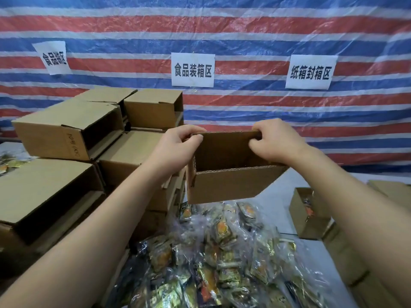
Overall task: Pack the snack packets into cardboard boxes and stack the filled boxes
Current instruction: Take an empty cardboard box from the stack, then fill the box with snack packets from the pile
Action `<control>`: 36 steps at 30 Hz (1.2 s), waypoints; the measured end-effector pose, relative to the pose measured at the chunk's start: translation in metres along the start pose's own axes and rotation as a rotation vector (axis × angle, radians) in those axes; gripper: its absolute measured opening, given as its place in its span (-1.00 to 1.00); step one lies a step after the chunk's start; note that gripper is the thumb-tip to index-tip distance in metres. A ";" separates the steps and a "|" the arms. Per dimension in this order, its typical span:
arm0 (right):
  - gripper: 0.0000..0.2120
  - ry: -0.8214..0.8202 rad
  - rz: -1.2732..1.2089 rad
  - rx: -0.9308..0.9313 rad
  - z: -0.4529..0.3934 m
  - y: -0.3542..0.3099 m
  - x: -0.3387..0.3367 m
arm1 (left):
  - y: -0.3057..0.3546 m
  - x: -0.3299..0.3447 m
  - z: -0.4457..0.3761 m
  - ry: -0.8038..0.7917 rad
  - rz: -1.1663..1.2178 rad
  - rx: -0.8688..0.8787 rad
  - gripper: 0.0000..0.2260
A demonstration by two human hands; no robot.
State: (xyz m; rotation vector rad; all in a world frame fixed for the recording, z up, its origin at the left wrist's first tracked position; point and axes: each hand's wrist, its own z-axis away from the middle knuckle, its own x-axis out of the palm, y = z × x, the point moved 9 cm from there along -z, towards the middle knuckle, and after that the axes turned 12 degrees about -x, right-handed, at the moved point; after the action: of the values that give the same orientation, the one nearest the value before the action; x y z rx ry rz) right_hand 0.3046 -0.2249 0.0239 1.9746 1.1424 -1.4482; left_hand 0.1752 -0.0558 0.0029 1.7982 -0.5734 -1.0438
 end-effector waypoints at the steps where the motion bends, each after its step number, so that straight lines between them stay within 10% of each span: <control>1: -0.82 -0.030 0.004 0.020 0.009 0.002 0.010 | -0.009 0.009 0.003 -0.046 -0.011 -0.034 -0.83; 17: -0.93 -0.533 -0.050 0.284 0.220 0.010 0.227 | -0.221 0.131 0.144 -0.317 -0.063 -0.548 -0.79; 36: -0.85 -0.485 -0.123 0.328 0.323 -0.014 0.304 | -0.315 0.170 0.232 -0.408 -0.119 -0.565 -0.78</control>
State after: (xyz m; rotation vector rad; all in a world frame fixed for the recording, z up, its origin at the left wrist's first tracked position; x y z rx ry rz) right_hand 0.1442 -0.3475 -0.3714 1.6194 0.8600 -2.1435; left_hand 0.0492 -0.1585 -0.3917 1.1405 -0.3590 -1.4967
